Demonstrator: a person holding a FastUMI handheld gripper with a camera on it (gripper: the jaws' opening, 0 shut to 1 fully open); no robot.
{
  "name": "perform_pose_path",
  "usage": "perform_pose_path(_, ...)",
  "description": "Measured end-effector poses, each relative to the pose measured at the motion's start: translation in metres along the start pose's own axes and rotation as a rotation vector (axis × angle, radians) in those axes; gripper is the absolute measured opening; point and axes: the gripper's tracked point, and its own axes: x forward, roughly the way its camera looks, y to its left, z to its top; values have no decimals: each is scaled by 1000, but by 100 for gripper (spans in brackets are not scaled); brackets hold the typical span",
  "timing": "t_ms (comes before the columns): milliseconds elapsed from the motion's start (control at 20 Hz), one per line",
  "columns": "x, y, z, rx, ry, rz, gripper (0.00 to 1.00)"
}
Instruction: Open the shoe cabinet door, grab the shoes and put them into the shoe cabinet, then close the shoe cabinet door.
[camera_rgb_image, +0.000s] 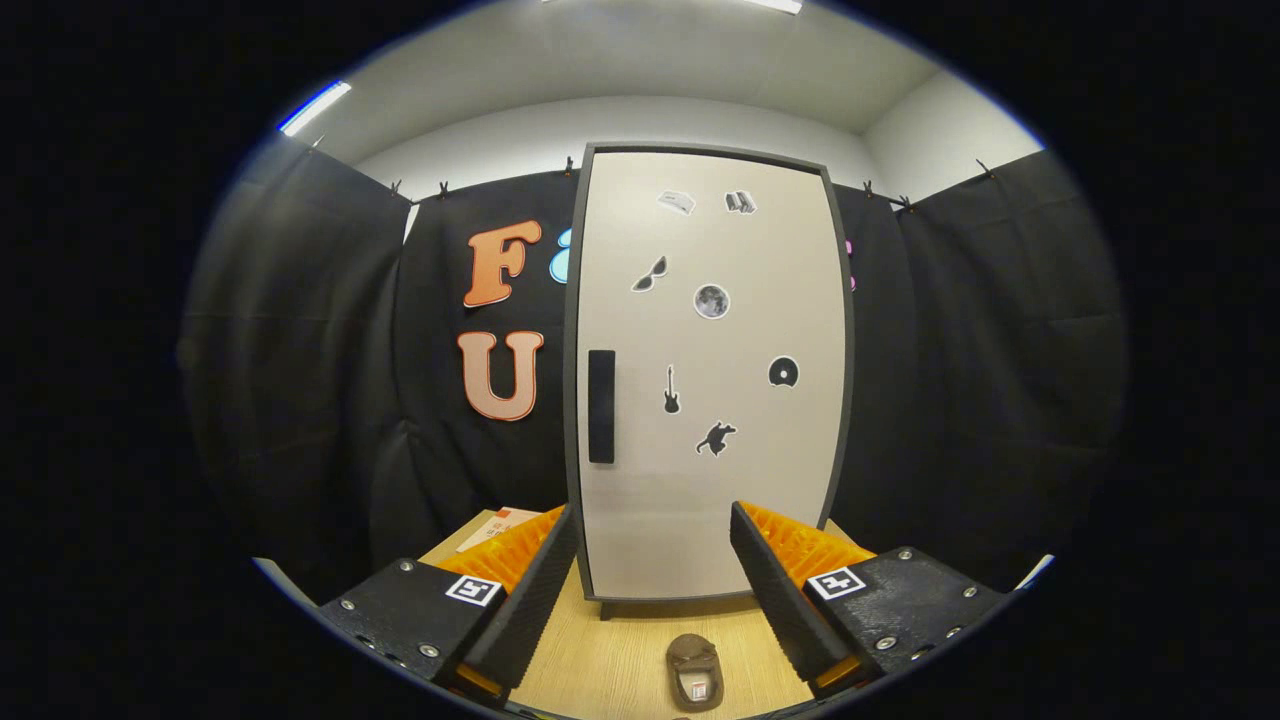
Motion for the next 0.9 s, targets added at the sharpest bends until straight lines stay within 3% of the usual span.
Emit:
perform_pose_path(450,99,37,15,-29,-2,70,96)
perform_pose_path(650,137,52,22,-69,-14,82,96)
perform_pose_path(900,184,59,24,-30,-15,73,96)
